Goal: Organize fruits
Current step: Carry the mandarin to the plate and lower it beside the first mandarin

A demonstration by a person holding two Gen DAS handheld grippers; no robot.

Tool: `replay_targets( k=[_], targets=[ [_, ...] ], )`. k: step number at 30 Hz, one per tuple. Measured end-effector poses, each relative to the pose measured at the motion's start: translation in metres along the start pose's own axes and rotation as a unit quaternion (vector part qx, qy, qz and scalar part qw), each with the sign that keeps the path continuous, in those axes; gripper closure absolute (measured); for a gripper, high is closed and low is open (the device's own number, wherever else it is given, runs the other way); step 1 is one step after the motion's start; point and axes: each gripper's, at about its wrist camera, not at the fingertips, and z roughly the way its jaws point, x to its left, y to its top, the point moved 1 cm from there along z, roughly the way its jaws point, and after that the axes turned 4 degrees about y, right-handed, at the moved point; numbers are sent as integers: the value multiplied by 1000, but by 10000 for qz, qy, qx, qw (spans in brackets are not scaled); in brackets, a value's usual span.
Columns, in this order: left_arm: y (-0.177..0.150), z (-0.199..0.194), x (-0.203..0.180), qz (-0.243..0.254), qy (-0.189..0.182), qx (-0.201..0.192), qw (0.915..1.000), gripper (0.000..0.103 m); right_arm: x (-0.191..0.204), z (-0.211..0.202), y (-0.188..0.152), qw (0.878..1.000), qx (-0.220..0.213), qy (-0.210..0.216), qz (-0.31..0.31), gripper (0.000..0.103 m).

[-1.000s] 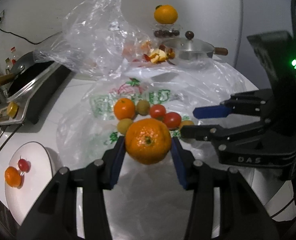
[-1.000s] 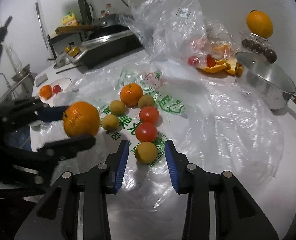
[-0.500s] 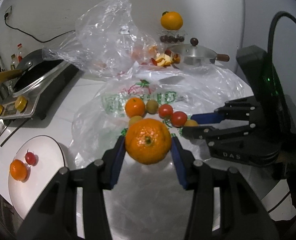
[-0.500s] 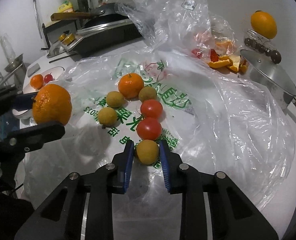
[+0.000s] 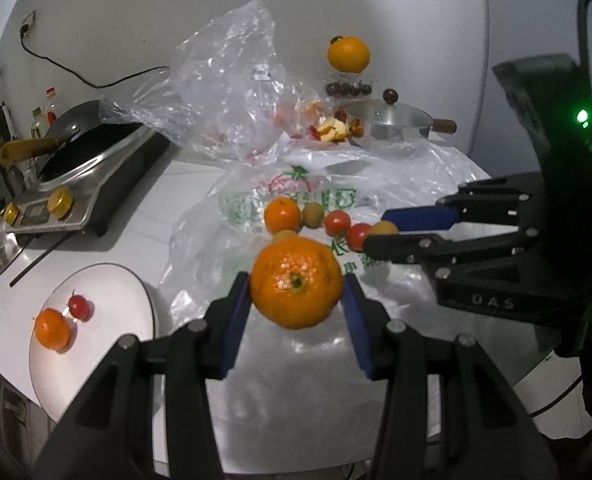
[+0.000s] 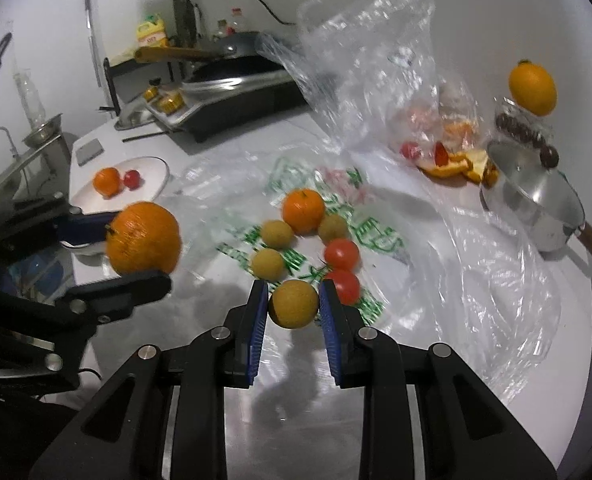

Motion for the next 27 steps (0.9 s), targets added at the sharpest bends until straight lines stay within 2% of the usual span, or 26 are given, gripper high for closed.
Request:
replay_targets(
  k=[11,27],
  targets=[
    [-15,-21,27,-217,153,-108,9996,56,36,-13,15,9995,-170,67,-274,75],
    [-48,-38,87,-698,478,-95,9964,56,90,-4,32,9977,-114,146,-657,75]
  ],
)
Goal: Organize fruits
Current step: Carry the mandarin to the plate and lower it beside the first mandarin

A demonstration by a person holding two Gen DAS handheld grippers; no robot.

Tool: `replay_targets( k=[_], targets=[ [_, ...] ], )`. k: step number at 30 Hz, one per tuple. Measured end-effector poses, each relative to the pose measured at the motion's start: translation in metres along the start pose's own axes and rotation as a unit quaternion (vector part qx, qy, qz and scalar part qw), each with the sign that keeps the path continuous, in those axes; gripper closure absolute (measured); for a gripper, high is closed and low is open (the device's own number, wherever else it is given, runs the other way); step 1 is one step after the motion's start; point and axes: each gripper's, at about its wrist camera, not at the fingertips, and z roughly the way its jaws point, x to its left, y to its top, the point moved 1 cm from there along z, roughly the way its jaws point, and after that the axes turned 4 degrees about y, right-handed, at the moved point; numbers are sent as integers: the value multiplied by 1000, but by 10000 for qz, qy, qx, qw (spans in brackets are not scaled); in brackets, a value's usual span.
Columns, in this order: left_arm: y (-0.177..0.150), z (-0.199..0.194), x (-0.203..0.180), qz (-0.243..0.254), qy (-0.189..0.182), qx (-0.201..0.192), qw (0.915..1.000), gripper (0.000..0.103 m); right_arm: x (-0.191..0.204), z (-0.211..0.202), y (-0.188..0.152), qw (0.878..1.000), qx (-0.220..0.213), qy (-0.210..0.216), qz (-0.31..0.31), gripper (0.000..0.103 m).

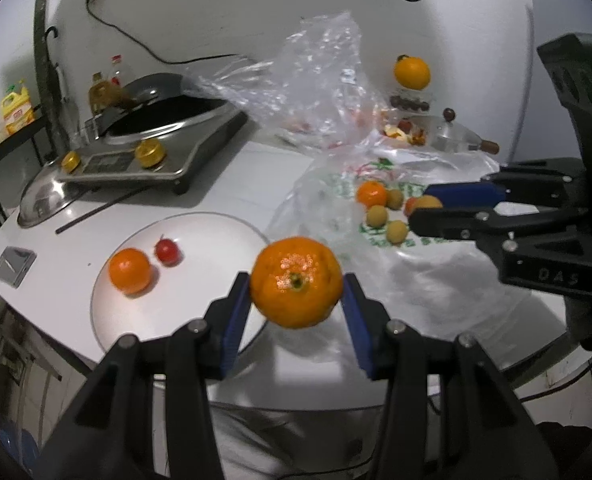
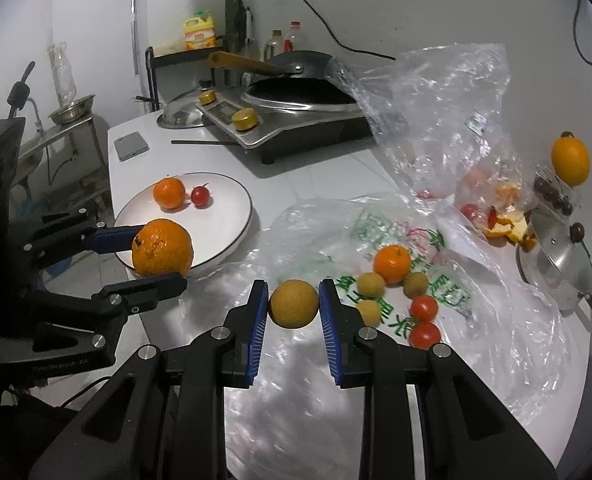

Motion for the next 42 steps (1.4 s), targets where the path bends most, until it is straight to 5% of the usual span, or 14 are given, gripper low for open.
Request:
replay_targets(
  k=[29,42],
  targets=[
    [-25,39,95,-306,1279,485,9901,56,45,62,33,9982,238,451,-317,75],
    [-26,55,107,-339,1353,723,9876,56,36,78,39,9978,245,568,-253,75]
  ],
)
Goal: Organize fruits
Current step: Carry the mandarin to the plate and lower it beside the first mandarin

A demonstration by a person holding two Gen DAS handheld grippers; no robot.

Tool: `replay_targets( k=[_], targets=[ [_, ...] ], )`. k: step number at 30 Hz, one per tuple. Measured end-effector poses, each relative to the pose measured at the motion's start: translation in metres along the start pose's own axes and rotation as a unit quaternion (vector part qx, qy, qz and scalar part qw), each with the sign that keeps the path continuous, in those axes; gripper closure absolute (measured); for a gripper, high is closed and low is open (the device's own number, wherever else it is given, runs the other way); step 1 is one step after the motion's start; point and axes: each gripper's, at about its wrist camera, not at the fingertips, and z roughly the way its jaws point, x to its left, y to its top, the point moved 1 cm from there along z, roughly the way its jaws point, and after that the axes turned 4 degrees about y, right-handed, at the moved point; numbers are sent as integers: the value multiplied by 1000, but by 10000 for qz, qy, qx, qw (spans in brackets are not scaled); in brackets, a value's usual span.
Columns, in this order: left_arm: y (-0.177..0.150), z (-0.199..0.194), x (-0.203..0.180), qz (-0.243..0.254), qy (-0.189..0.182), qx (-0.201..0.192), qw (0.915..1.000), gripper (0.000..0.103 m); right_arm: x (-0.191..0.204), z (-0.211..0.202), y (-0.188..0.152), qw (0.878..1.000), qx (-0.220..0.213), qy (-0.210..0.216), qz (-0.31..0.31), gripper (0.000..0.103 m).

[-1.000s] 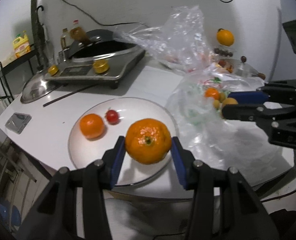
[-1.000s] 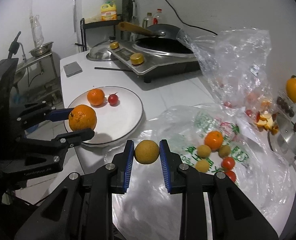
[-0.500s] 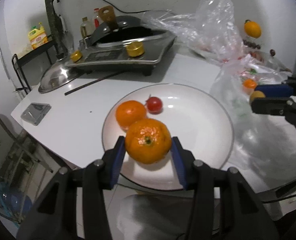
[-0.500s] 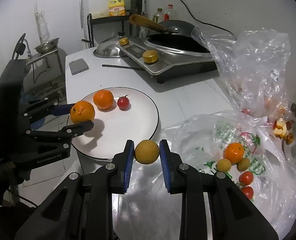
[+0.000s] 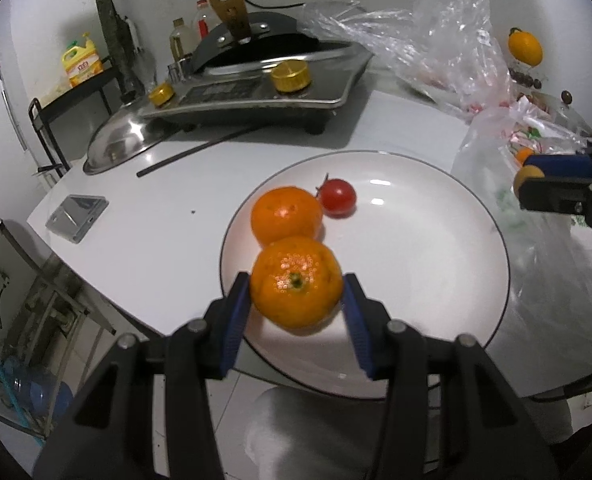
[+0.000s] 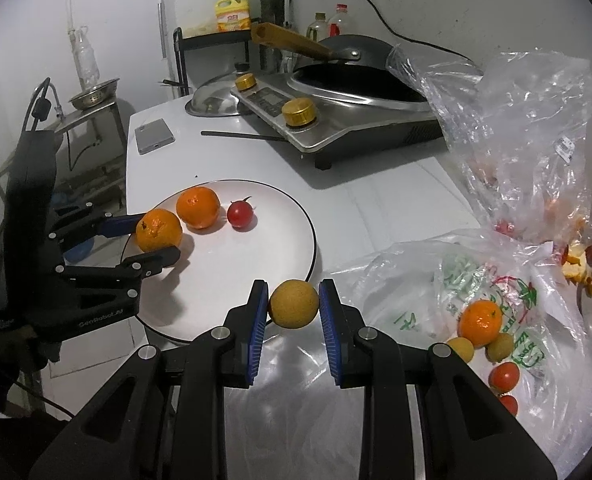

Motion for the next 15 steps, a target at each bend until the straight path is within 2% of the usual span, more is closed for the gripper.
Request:
replay_targets(
  k=[8,10,15],
  targets=[
    [2,3,-3,-17,-21,103,9999,55,-1,2,2,10000,-1,11,-3,75],
    [3,0,-1,-51,-15,41,10000,49,0,3,4,10000,1,8,-5,75],
    [5,-9,7,-135,-31,-88,9999,48,3,6,9,10000,9,17,-55,75]
  ],
)
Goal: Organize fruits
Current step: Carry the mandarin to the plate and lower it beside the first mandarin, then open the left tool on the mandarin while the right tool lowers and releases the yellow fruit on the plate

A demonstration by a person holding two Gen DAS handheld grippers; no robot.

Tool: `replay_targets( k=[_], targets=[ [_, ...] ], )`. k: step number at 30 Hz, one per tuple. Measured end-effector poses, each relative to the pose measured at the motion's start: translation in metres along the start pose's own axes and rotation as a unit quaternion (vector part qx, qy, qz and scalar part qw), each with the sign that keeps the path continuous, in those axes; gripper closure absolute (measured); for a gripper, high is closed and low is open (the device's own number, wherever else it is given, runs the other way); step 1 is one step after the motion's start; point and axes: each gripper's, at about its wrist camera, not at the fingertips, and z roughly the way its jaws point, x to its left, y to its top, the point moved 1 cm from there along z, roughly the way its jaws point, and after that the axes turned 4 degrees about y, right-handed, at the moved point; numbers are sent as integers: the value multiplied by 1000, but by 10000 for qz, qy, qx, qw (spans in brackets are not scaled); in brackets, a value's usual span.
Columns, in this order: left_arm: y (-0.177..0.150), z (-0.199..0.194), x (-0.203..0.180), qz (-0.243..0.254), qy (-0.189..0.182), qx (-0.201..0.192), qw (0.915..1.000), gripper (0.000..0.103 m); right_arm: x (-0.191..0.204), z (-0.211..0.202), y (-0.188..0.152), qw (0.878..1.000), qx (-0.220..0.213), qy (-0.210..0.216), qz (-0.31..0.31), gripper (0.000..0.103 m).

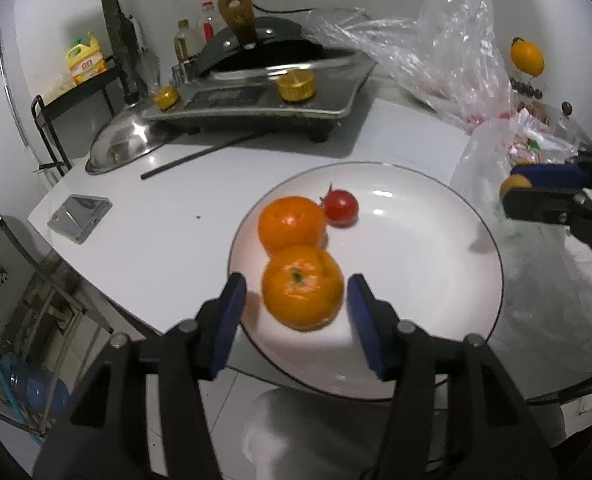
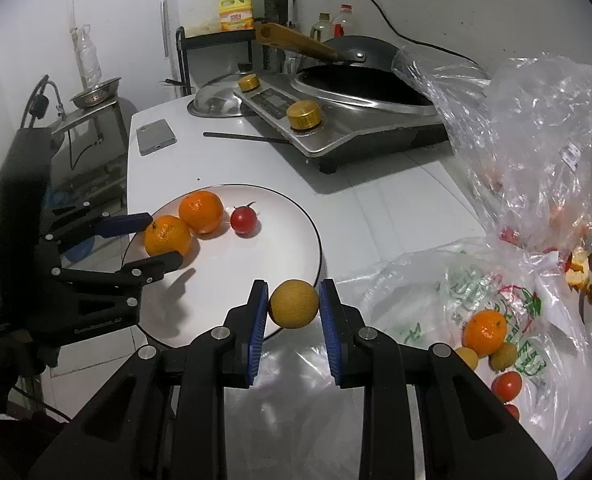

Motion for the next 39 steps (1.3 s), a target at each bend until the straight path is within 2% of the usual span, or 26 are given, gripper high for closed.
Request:
replay_targets(
  k=[4,6,8,13,20,39],
  targets=[
    [0,-8,8,-72,-22,-108,9999,47,6,5,5,10000,-4,28,-25,75],
    [0,-12,13,-153,-42,-189,9997,36,10,10,8,10000,21,49,-72,75],
    [0,-17,18,-239,-106,-303,9992,34,15,14,11,9999,43,78,-125,75],
    [3,-24,35,-435,-46,-477,9979,34,25,26,17,9995,104,148,-240,75],
    [4,-18,56,-686,-23,-523,9963,34,31,46,27,9993,150,132,-310,75],
    [1,1,71,-901,-214,-569,9941,34,18,95,40,9992,303,-214,-160,75]
  ],
)
